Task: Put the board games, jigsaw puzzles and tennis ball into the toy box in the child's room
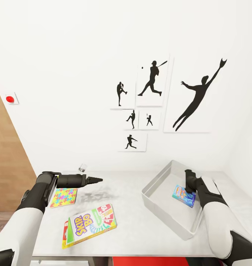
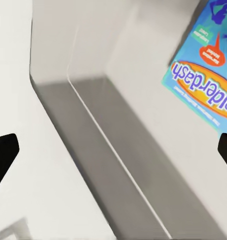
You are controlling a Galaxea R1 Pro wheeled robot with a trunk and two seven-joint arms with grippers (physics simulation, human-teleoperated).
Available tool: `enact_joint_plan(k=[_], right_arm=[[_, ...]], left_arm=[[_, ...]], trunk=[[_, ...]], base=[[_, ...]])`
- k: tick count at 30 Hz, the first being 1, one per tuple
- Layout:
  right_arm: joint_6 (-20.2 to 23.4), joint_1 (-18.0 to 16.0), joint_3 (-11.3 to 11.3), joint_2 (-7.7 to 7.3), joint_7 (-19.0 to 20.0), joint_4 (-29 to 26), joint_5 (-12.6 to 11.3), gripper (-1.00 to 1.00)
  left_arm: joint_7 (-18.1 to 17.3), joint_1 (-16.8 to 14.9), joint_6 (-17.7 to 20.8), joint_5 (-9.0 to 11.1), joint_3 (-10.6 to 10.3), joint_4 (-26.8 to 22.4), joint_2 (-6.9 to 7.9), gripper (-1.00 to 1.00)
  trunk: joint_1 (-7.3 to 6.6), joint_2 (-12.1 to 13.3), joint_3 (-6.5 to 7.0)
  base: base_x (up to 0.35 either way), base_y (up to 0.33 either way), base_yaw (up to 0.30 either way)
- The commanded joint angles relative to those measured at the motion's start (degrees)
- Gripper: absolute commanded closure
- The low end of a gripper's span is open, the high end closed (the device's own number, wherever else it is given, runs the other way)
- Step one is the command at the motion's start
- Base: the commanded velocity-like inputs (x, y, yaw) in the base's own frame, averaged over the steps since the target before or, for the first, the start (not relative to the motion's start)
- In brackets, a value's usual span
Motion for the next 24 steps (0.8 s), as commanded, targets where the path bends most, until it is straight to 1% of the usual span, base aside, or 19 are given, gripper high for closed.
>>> enact_joint_plan(k=[1,4,5,9,10,14,15,19,20,21,24], right_arm=[[0.69,0.01,0.3,0.01,-0.21,-0.46,-0.19,-1.0],[2.87,0.24,1.72,-0.01,0.0,-2.59,-0.25,-1.0],[5.18,0.47,2.47,-0.01,0.03,-4.97,-0.36,-1.0],[11.71,1.12,3.25,-0.02,-0.17,-10.81,-0.61,-1.0],[15.76,1.47,3.43,-0.02,-0.27,-13.78,-0.69,-1.0],[24.17,2.39,3.51,-0.02,-0.48,-18.98,-0.7,-1.0],[28.26,3.1,3.45,-0.02,-0.54,-21.14,-0.71,-1.0],[35.88,5.02,3.3,-0.05,-0.52,-25.11,-0.8,-1.0],[37.6,5.61,3.21,-0.07,-0.47,-26.18,-0.83,-1.0],[40.84,6.94,2.94,-0.08,-0.41,-28.51,-0.86,-1.0],[45.13,9.48,2.24,-0.11,-0.25,-32.4,-1.01,-1.0]], left_arm=[[-0.52,-0.06,0.6,-0.6,0.15,-0.05,-0.04,-1.0],[-0.54,-0.05,0.6,-0.6,0.15,-0.05,-0.04,-1.0],[-0.54,-0.06,0.6,-0.6,0.15,-0.05,-0.04,-1.0],[-0.56,-0.04,0.6,-0.6,0.15,-0.05,-0.04,-1.0],[-0.57,-0.05,0.6,-0.6,0.15,-0.05,-0.04,-1.0],[-0.57,-0.05,0.6,-0.6,0.15,-0.05,-0.04,-1.0],[-0.57,-0.03,0.6,-0.6,0.15,-0.05,-0.02,-1.0],[-0.57,-0.05,0.6,-0.6,0.15,-0.05,-0.02,-1.0],[-0.57,-0.06,0.6,-0.6,0.15,-0.05,-0.03,-1.0],[-0.57,-0.04,0.6,-0.6,0.15,-0.05,-0.02,-1.0],[-0.57,-0.06,0.6,-0.6,0.15,-0.05,-0.01,-1.0]], trunk=[[0.03,-0.11,-0.12],[0.03,-0.11,-0.12],[0.03,-0.11,-0.12],[0.03,-0.11,-0.12],[0.03,-0.11,-0.12],[0.03,-0.11,-0.12],[0.03,-0.11,-0.12],[0.03,-0.11,-0.12],[0.03,-0.11,-0.12],[0.03,-0.11,-0.12],[0.03,-0.11,-0.12]], base=[[0.0,0.0,0.0],[0.0,0.0,0.0],[0.0,0.0,0.0],[0.0,0.0,0.0],[0.0,0.0,0.0],[0.0,0.0,0.0],[0.0,0.0,0.0],[0.0,0.0,0.0],[0.0,0.0,0.0],[0.0,0.0,0.0],[0.0,0.0,0.0]])
